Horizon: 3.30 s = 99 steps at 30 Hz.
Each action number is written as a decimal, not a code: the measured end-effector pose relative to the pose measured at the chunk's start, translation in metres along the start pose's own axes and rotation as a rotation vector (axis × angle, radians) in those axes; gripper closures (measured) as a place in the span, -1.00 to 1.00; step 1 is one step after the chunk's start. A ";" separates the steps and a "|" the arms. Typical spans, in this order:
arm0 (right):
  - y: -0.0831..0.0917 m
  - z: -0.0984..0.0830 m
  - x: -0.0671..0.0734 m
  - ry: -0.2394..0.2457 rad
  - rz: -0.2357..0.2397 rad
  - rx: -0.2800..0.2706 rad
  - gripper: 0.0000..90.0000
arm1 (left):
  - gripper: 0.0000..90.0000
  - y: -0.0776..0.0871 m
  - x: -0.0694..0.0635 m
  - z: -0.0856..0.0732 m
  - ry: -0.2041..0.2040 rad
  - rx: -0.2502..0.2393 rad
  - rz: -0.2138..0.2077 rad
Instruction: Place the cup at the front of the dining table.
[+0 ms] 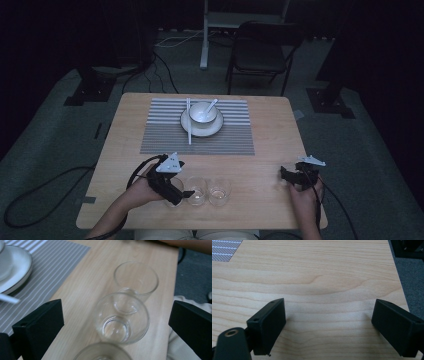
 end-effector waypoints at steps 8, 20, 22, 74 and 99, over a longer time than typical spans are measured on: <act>0.000 0.000 0.000 0.000 0.000 0.000 -0.75 | -1.00 -0.021 -0.007 0.014 -0.041 0.044 -0.028; 0.000 0.000 0.000 0.000 0.000 0.000 -0.75 | -1.00 -0.057 -0.011 0.022 -0.064 0.136 -0.069; 0.000 0.000 0.000 0.000 0.000 0.000 -0.75 | -1.00 -0.062 -0.011 0.023 -0.068 0.152 -0.065; 0.000 0.000 0.000 0.001 0.002 0.000 -0.74 | -0.61 -0.124 -0.003 0.030 -0.085 0.388 -0.012; 0.000 0.000 0.000 0.001 0.002 0.000 -0.75 | -0.61 -0.109 0.030 0.052 -0.061 0.348 0.055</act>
Point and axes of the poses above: each handheld gripper's, and its own axes: y roughly backward along the jaws, z roughly out of its top, x roughly to its left, the point moved 9 cm from there along -y, roughly forward along the jaws, and after that the axes turned 11 degrees about -z, right-handed, at the moved point
